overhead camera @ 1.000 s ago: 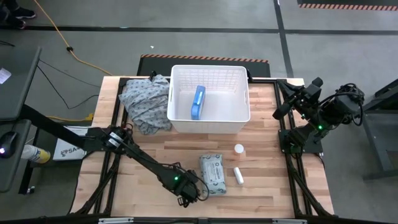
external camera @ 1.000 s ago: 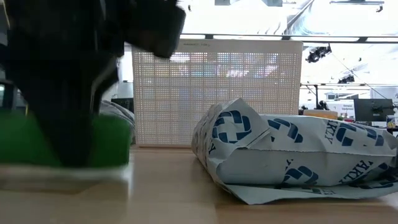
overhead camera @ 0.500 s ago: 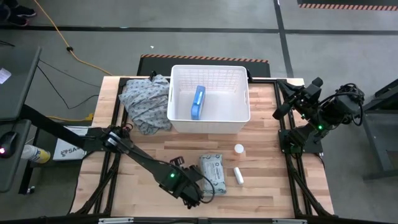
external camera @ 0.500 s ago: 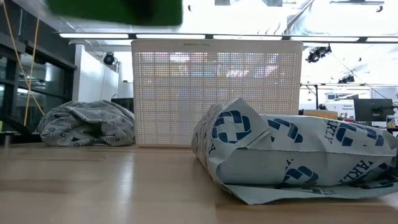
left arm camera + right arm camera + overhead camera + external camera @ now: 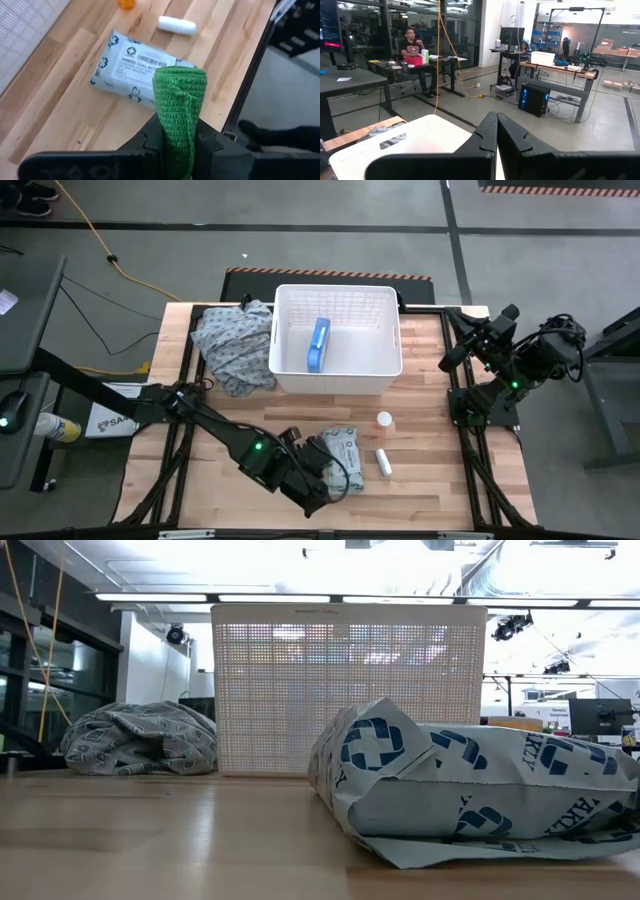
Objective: Pick & place medical supplies in basket/bin
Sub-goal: Put the green bandage into the white bin
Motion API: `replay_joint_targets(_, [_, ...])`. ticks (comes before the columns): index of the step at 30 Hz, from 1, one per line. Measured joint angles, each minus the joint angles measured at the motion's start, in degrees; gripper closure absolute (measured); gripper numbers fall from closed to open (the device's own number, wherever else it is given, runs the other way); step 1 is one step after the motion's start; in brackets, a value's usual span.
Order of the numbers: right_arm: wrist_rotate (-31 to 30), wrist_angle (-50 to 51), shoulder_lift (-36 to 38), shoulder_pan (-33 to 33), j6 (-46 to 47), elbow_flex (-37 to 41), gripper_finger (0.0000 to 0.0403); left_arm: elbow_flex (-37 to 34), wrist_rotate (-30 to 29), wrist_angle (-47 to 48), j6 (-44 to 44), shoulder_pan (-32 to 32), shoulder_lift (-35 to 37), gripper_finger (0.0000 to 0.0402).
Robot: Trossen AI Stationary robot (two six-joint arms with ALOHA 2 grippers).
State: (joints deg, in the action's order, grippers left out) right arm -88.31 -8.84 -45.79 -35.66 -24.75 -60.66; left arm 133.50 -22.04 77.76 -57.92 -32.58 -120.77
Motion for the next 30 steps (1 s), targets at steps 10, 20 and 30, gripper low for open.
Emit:
replay_joint_targets(10, [-0.02,0.00,0.00,0.00,-1.21,0.00,0.0403,0.12,-1.61,0.03,-5.39,4.61,0.02,0.0315])
replay_joint_targets(20, [-0.02,0.02,0.06,0.00,-1.23,0.00,0.0403,0.12,-4.55,0.38,-5.15,12.96,4.61,0.0315])
replay_joint_targets(30, [-0.02,2.99,0.12,0.00,-1.26,-0.01,0.0403,0.16,-12.52,-0.23,-3.85,22.93,11.02,0.0312])
